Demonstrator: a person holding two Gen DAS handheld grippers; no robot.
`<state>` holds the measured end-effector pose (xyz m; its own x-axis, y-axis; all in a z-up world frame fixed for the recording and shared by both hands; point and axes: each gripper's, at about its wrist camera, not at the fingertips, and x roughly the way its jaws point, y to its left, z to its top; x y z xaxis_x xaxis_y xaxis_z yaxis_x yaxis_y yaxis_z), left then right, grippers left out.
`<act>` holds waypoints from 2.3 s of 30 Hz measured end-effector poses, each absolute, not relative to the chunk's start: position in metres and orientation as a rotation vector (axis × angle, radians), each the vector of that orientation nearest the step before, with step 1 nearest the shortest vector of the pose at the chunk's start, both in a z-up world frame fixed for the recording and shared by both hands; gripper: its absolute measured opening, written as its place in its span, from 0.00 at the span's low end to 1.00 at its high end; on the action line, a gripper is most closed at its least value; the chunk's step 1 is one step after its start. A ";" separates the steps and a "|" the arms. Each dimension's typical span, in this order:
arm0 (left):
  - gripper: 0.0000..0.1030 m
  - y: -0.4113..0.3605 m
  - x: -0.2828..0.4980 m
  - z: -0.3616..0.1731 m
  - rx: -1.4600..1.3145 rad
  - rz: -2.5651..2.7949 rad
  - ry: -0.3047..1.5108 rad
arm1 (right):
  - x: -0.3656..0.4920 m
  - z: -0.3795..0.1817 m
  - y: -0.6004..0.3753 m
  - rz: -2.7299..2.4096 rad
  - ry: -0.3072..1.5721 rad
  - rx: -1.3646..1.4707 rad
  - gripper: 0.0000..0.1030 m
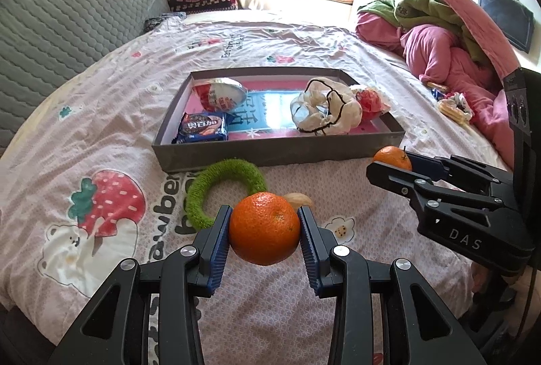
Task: Organize objects
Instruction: 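Lift and carry both oranges over the tray with both grippers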
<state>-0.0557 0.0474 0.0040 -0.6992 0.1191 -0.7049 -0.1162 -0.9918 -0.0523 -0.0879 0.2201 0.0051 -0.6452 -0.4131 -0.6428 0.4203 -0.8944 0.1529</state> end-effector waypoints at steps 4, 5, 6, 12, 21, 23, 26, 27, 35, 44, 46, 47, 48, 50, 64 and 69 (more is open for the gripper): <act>0.39 0.046 -0.055 0.007 -1.147 2.792 -0.006 | -0.085 0.010 0.224 -2.509 -0.009 0.938 0.37; 0.38 0.046 -0.055 0.008 -1.145 2.795 -0.006 | -0.085 0.012 0.225 -2.510 -0.014 0.927 0.37; 0.38 0.045 -0.054 0.009 -1.145 2.797 -0.007 | -0.085 0.013 0.226 -2.513 -0.016 0.916 0.37; 0.38 0.044 -0.055 0.012 -1.130 2.806 -0.017 | -0.080 0.022 0.226 -2.528 -0.024 0.843 0.37; 0.39 0.041 -0.066 0.020 -1.077 2.817 -0.048 | -0.074 0.035 0.231 -2.580 -0.027 0.735 0.37; 0.39 0.038 -0.071 0.022 -1.064 2.820 -0.059 | -0.074 0.036 0.234 -2.590 -0.040 0.723 0.37; 0.39 0.035 -0.080 0.023 -1.062 2.818 -0.072 | -0.077 0.039 0.238 -2.608 -0.061 0.712 0.37; 0.39 0.035 -0.084 0.023 -1.064 2.815 -0.078 | -0.078 0.039 0.239 -2.618 -0.066 0.708 0.37; 0.39 0.030 -0.113 0.020 -1.052 2.800 -0.108 | -0.087 0.043 0.252 -2.695 -0.129 0.676 0.37; 0.39 0.027 -0.134 0.024 -1.016 2.805 -0.128 | -0.101 0.043 0.251 -2.725 -0.117 0.674 0.37; 0.39 0.026 -0.137 0.025 -1.014 2.805 -0.133 | -0.102 0.046 0.249 -2.728 -0.089 0.652 0.37; 0.39 0.026 -0.139 0.024 -1.013 2.805 -0.135 | -0.103 0.047 0.248 -2.734 -0.078 0.637 0.37; 0.39 0.026 -0.141 0.025 -1.012 2.804 -0.134 | -0.103 0.048 0.247 -2.734 -0.073 0.628 0.37; 0.39 0.027 -0.144 0.026 -1.005 2.805 -0.132 | -0.106 0.049 0.245 -2.738 -0.061 0.613 0.37; 0.39 0.031 -0.173 0.025 -1.004 2.815 -0.111 | -0.135 0.043 0.235 -2.757 0.041 0.637 0.37; 0.39 0.035 -0.182 0.020 -1.010 2.807 -0.120 | -0.142 0.030 0.230 -2.739 0.066 0.696 0.37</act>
